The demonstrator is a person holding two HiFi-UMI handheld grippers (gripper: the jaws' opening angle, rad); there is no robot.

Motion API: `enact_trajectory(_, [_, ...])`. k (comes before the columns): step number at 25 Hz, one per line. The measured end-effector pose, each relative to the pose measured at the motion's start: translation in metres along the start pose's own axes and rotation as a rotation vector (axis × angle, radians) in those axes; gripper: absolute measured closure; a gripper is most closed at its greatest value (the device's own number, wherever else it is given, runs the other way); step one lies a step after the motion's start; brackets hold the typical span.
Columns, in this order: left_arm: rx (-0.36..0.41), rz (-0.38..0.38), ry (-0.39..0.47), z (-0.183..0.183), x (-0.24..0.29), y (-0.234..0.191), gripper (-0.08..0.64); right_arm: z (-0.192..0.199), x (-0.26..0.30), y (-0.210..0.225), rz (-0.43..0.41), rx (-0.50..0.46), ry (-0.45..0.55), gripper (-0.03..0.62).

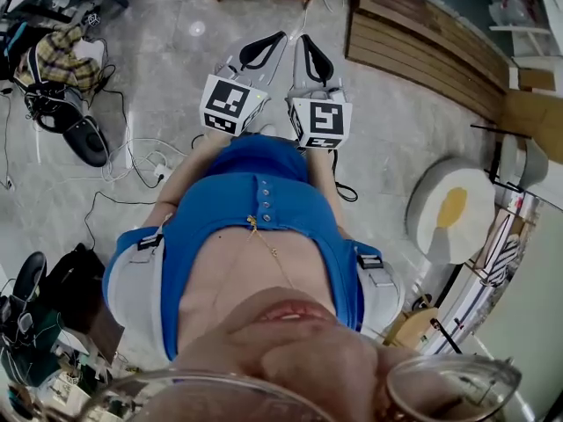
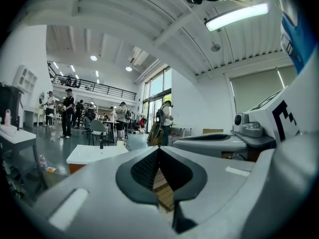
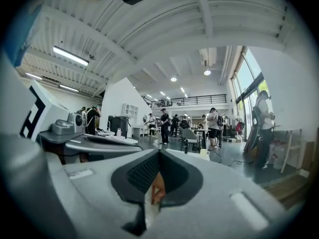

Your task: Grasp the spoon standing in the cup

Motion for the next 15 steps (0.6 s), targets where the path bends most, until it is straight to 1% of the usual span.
enact_trajectory(9, [-0.019,0.048,-0.001,-0.013,0.028,-0.067,0.561,-0.012,0.068,-0.005,0.039,0.000,0.001,0.591])
enact_trajectory(15, [-0.031,0.078,0.005,-0.013,0.045,-0.116,0.561,-0.013,0.118,-0.014,0.062,-0.005,-0.001,0.591])
Point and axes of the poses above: the fingertips, and each gripper's own axes: x forward along the fingers, y to its right, z out of its underside, the point moved 8 cm from there along -x, backward along the fingers, and after that the axes turned 2 degrees about -z, right-handed, at the moved point
